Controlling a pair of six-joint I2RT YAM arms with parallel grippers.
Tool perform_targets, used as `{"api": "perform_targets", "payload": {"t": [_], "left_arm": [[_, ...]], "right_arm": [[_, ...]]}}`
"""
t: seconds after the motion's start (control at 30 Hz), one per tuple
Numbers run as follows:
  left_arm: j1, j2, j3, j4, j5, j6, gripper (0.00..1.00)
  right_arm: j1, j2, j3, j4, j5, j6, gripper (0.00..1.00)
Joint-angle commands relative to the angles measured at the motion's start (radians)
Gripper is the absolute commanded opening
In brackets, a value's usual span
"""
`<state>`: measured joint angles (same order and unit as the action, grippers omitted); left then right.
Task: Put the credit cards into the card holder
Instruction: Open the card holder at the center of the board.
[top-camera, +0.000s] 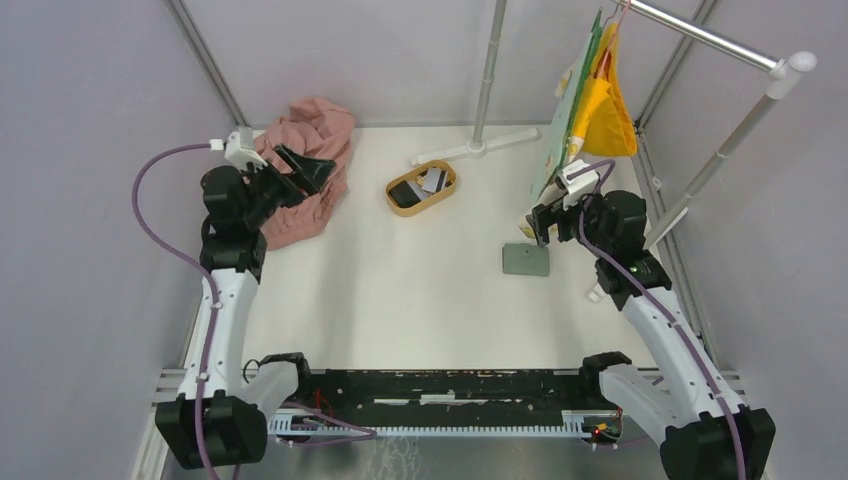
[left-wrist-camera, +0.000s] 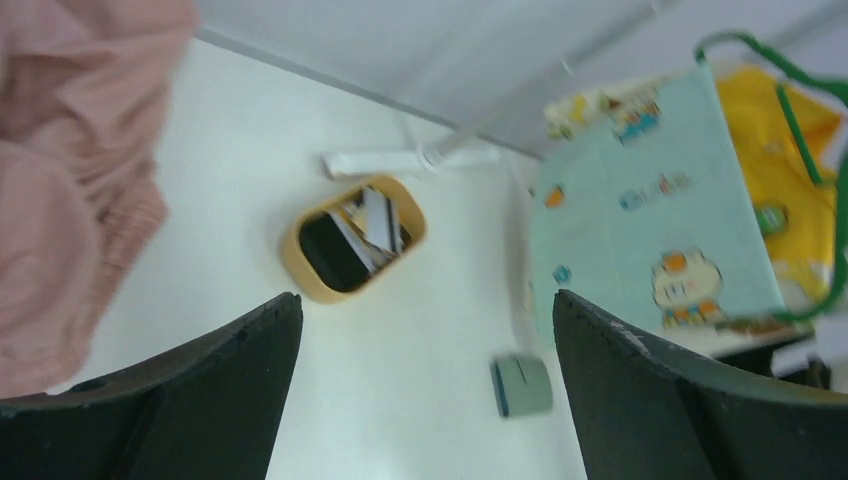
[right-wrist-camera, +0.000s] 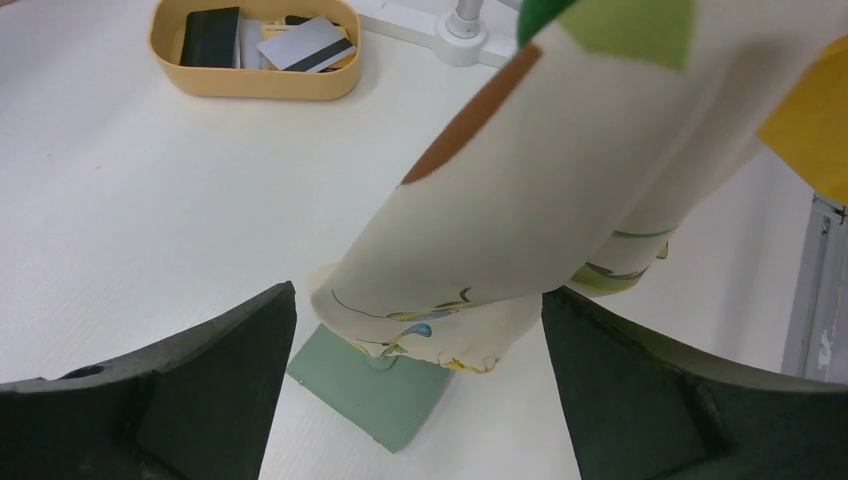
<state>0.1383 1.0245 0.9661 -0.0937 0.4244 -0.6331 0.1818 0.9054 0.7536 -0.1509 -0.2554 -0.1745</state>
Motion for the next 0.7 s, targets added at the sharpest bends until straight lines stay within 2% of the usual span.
{"api": "perform_targets", "payload": {"t": [0.0,0.07,0.17,0.2,0.27,0.33,0.4,0.47,0.53,0.67], "left_arm": [[-0.093,-0.055,-0.064,0.049,0.214,0.102,1.0],[-0.124,-0.076,-0.106,0.084,0.272,0.095,1.0],[-0.241,-0.113,-0.167,0.116,0.303,0.103,1.0],[-0.291,-0.128,-0.191,0.12,0.28,0.117,1.0],[-0.423,-0.158,-0.241,0.125,0.19,0.137,1.0],[-0.553,-0.179,-0.308,0.152,0.092,0.139,1.0],[-0.658,-0.19,-0.363,0.186,-0.021,0.127,1.0],[-0.722,-0.203,-0.435,0.262,-0.071,0.096,1.0],[-0.742,-0.214,-0.5,0.345,-0.078,0.061,0.99],[-0.742,-0.265,-0.574,0.366,-0.108,0.048,0.98]], "right_arm": [[-0.007,-0.023,0.01,0.037,-0.087,0.007,0.98],[-0.006,-0.018,-0.002,0.037,-0.184,-0.05,0.98],[-0.006,0.004,-0.028,-0.041,-0.469,-0.308,0.98],[-0.006,0.013,-0.048,-0.045,-0.571,-0.379,0.98],[-0.007,0.033,-0.084,-0.072,-0.658,-0.499,0.98],[-0.006,0.061,-0.108,-0.084,-0.628,-0.576,0.98],[-0.006,0.101,-0.105,-0.104,-0.514,-0.637,0.98],[-0.014,0.159,-0.084,-0.112,-0.397,-0.635,0.98],[-0.045,0.247,-0.039,-0.161,-0.385,-0.649,0.98],[-0.095,0.351,0.001,-0.164,-0.351,-0.628,0.98]]}}
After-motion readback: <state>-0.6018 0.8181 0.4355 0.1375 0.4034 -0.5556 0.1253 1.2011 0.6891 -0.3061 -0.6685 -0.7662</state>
